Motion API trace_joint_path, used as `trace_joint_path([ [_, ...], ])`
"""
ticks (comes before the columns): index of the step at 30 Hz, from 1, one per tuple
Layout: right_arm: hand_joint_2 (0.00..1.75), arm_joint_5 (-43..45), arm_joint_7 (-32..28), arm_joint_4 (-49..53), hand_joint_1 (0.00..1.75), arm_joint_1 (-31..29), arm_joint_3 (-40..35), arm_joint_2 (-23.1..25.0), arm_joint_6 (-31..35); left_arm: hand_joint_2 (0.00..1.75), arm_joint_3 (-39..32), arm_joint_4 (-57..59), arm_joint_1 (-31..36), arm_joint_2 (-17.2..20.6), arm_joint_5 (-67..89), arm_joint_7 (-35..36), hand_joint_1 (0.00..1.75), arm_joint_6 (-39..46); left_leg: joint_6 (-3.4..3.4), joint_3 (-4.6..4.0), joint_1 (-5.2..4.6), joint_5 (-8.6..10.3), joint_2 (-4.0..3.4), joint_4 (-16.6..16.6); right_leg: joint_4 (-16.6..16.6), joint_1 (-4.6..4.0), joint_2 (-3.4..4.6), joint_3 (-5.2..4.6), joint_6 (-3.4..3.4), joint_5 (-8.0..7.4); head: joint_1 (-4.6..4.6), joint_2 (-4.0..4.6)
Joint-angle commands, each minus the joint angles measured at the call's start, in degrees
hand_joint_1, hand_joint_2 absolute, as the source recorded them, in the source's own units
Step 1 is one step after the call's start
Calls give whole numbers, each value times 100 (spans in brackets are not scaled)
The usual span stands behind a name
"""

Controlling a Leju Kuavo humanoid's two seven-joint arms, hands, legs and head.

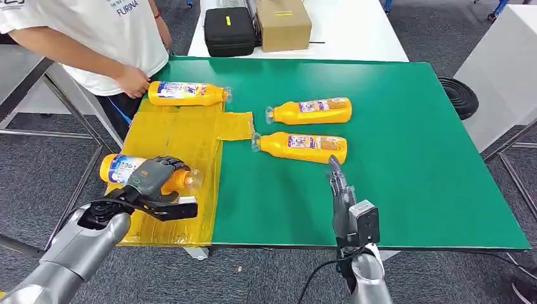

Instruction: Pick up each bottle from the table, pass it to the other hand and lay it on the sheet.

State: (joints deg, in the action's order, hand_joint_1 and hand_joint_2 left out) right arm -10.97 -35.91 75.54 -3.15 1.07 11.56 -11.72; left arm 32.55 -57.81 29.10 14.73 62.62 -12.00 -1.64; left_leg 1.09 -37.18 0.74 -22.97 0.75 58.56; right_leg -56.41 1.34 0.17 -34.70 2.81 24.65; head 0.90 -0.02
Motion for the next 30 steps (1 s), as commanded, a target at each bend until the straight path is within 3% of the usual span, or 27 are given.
trace_joint_path([
  [1, 0, 52, -11, -54, 0, -33, 191, -57, -31, 175, 551, 425, 313, -45, -122, -37, 175, -110, -1, 21, 3, -6, 5, -1, 3, -5, -11, 24, -13, 8, -2, 0],
  [24, 0, 93, 0, -398, 0, -261, 93, -115, 10, 175, 942, 862, 663, -35, -472, -504, 175, -601, -1, 29, 4, -9, -5, 0, 4, -8, -4, 32, -15, 8, 0, 0],
  [26, 0, 115, 3, -438, 0, -317, 95, -116, 36, 175, 1037, 993, 761, -91, -512, -534, 166, -608, 0, 10, 3, -1, 2, 0, 2, -5, -7, 14, -8, 2, 0, 0],
  [29, 0, 123, 5, -446, 0, -308, 84, -123, 50, 175, 1150, 1113, 753, -159, -505, -533, 124, -599, 0, 23, 4, -6, -2, -2, 6, -7, -5, 28, -14, 4, 0, 0],
  [30, 0, 123, 5, -451, 0, -286, 73, -124, 55, 175, 1200, 1148, 735, -149, -494, -542, 91, -594, 0, 23, 3, -5, -2, -3, 6, -6, -5, 27, -12, 4, -2, 0],
])
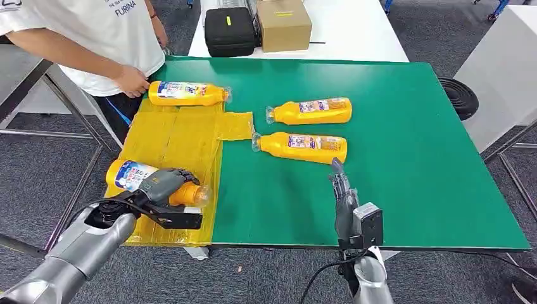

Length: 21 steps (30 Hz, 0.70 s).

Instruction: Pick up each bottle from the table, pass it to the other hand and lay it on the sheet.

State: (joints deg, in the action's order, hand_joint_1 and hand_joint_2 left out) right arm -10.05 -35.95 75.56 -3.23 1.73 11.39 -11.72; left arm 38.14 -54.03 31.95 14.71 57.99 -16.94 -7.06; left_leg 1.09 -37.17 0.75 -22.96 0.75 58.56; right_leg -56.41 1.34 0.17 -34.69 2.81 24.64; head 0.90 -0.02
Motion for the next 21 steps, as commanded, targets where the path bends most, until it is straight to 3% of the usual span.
trace_joint_path([
  [1, 0, 32, 9, -455, 0, -268, 4, -105, 55, 175, 657, 776, 439, -138, -25, -55, 79, -54, 0, 16, 1, -3, -1, -4, 7, -3, -4, 17, -9, 2, 0, 0],
  [2, 0, 39, 9, -452, 0, -255, -5, -105, 57, 175, 691, 794, 425, -124, -37, -104, 73, -67, 0, 33, 2, -8, 2, -5, 9, -6, -10, 37, -15, 8, 0, 0],
  [3, 0, 42, 9, -456, 0, -255, -19, -105, 64, 175, 707, 820, 414, -123, -80, -142, 47, -83, -1, 31, 3, -8, -1, -6, 9, -6, -7, 34, -14, 7, -2, 0],
  [4, 0, 42, 9, -459, 0, -259, -28, -106, 70, 175, 743, 836, 412, -121, -86, -169, 42, -93, 0, 15, 2, -3, 0, -3, 6, -4, -5, 17, -9, 2, -2, 0],
  [5, 0, 42, 9, -460, 0, -262, -30, -106, 77, 175, 760, 847, 399, -126, -121, -195, 21, -109, -1, 40, 3, -12, -4, -5, 9, -7, -5, 42, -17, 10, 0, 0],
  [8, 0, 45, 9, -450, 0, -268, -24, -104, 82, 175, 839, 857, 342, -152, -89, -185, 2, -109, -1, 35, 2, -10, -5, -5, 8, -6, -3, 37, -15, 8, 0, 0],
  [21, 0, 52, 12, -472, 0, -292, 19, -80, 115, 175, 1179, 983, 493, -288, 72, -77, 0, -69, 0, 30, 0, -4, 5, -5, 8, -2, -10, 37, -10, 2, 0, 0],
])
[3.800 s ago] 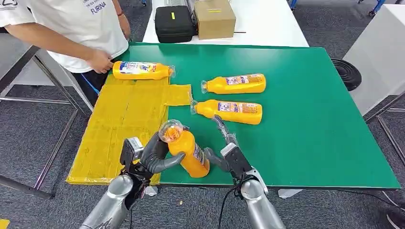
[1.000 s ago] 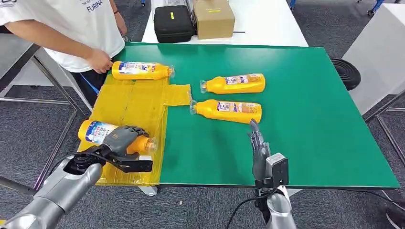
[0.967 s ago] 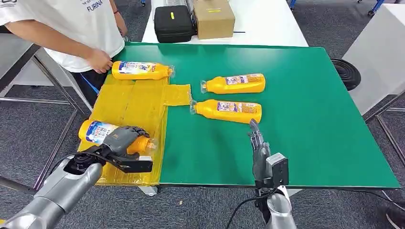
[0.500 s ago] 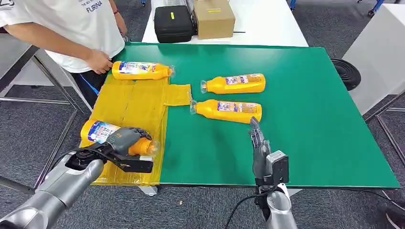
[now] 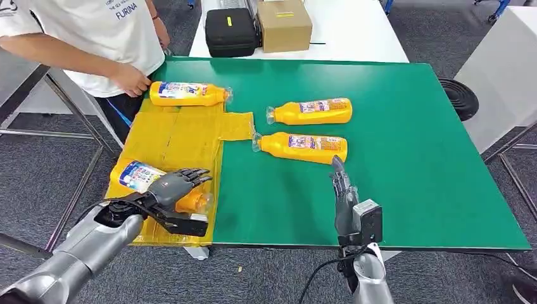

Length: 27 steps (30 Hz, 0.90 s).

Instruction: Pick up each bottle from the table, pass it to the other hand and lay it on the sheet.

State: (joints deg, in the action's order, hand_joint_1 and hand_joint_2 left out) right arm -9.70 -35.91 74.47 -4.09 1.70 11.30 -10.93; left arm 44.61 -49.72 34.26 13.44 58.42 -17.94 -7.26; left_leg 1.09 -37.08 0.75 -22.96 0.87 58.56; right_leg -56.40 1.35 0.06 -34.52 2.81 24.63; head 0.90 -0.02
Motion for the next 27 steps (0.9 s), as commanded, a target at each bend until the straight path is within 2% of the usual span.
trace_joint_path([
  [1, 0, 17, 7, -363, 0, -206, 21, -71, 37, 175, 532, 552, 262, -161, 28, 24, 0, -49, 0, 17, 0, -2, -3, -4, 5, -1, -1, 17, -8, 2, 0, 0],
  [5, 0, 22, 9, -350, 0, -179, 43, -67, 40, 175, 559, 527, 343, -143, 7, 17, 0, -25, 0, 21, -1, -2, -4, -4, 5, -1, 0, 22, -7, 2, -2, 0],
  [8, 0, 41, 16, -321, 0, -134, 78, -75, 24, 175, 671, 71, 378, 82, 71, 125, 0, 104, -1, 36, 3, -8, -9, -5, 8, -6, 1, 36, -16, 5, 0, 0],
  [10, 0, 45, 14, -305, 0, -89, 112, -59, 16, 175, 689, -365, 407, 287, 193, 295, 0, 204, -1, 17, 4, -4, -5, 1, 2, -6, 1, 17, -10, 2, 0, 0],
  [14, 0, 45, 12, -309, 0, -85, 118, -55, 11, 175, 674, -464, 420, 326, 195, 329, 0, 167, -1, 16, 4, -4, -4, 1, 2, -6, -1, 16, -10, 3, 0, 0],
  [17, 0, 44, 13, -282, 0, -85, 173, -35, 14, 175, 757, -1027, 369, 558, 507, 523, 0, 416, -2, 32, 6, -11, -12, 1, 4, -10, 3, 31, -17, 8, 0, 0],
  [19, 0, 44, 25, -230, 0, -61, 204, -24, -4, 175, 748, -1382, 327, 682, 629, 635, 0, 387, -2, 11, 5, -4, -8, 3, 0, -7, 3, 9, -9, 2, 0, 0],
  [24, 0, 43, 27, -222, 0, -55, 206, -24, -7, 175, 743, -1419, 321, 691, 635, 649, 0, 367, -2, 29, 4, -11, -14, -1, 3, -8, 5, 26, -16, 8, 0, 0],
  [27, 0, 31, 57, -187, 0, -21, 256, -2, -32, 175, 713, -1745, 244, 826, 772, 717, 0, 270, -1, 27, 3, -11, -12, 1, 2, -7, 4, 25, -14, 8, 0, 0],
])
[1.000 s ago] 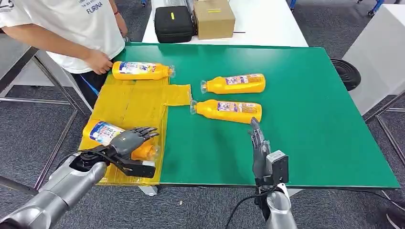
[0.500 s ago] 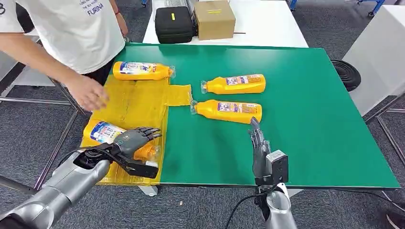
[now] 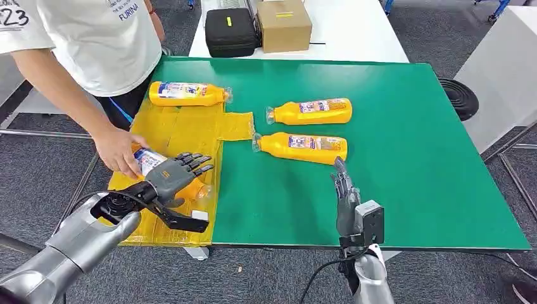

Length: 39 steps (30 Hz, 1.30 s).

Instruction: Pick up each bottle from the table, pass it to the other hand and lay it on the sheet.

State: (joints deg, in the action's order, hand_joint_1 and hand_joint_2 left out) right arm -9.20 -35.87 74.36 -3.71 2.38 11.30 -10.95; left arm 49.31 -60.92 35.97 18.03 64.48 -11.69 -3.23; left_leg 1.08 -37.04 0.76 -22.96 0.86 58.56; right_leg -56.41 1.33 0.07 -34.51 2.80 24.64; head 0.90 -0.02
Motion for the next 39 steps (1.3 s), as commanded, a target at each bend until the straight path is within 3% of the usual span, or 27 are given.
trace_joint_path([
  [1, 0, -23, 56, -185, 0, -67, 199, -2, -37, 175, 248, -714, 62, 429, 203, 87, 0, -263, -1, 17, 3, -9, -12, 0, 3, -5, 5, 16, -13, 5, 0, 0],
  [10, 0, -22, 45, -242, 0, -122, 192, -2, -91, 175, 261, -1039, 55, 983, 374, -48, 0, -686, -2, 9, 3, -6, -16, 1, 1, -5, 11, 5, -10, 1, 0, 0],
  [21, 0, -22, 44, -241, 0, -120, 193, -5, -93, 175, 263, -1045, 57, 972, 371, -51, 0, -694, 0, 24, 5, -11, -14, -1, 5, -7, 6, 23, -15, 7, -2, 0],
  [26, 0, -403, 138, -14, 0, -13, 71, -113, 152, 175, -656, -948, -381, 579, 158, 428, 0, -245, -1, 14, 4, -7, -7, -2, 4, -5, 1, 15, -12, 5, -2, 0],
  [27, 0, -924, 312, 171, 0, 11, 16, -188, 485, 175, -1305, -811, -702, 162, -39, 576, 0, 189, 0, 28, 2, -10, -12, -7, 9, -3, 4, 28, -16, 7, -2, 0],
  [29, 0, -1504, 569, 399, 0, -43, 11, -308, 782, 175, -1909, -739, -1046, -231, -133, 585, 0, 688, 2, 12, -4, -1, -4, -9, 7, 4, -3, 10, -7, 3, 0, 0],
  [30, 175, -1948, 825, 507, 0, -120, 57, -407, 1012, 175, -2381, -809, -1323, -537, -406, 514, 0, 994, 3, 27, -6, -6, -7, -10, 10, 4, -4, 24, -11, 8, 2, 0],
  [35, 175, -3019, 1419, -288, 0, -1155, 163, -1012, 1195, 175, -3450, -981, -1906, -1344, -1479, -185, 0, 1555, 7, 17, -15, -8, -16, -3, 7, 11, 7, 15, -6, 4, 2, 0],
  [39, 175, -3429, 1560, -2137, 0, -2733, 6, -1466, 1504, 175, -3741, -1329, -2362, -1443, -1737, -266, 0, 1589, 7, 11, -14, -4, -50, -2, 12, 14, 40, -1, -2, -14, -2, 0],
])
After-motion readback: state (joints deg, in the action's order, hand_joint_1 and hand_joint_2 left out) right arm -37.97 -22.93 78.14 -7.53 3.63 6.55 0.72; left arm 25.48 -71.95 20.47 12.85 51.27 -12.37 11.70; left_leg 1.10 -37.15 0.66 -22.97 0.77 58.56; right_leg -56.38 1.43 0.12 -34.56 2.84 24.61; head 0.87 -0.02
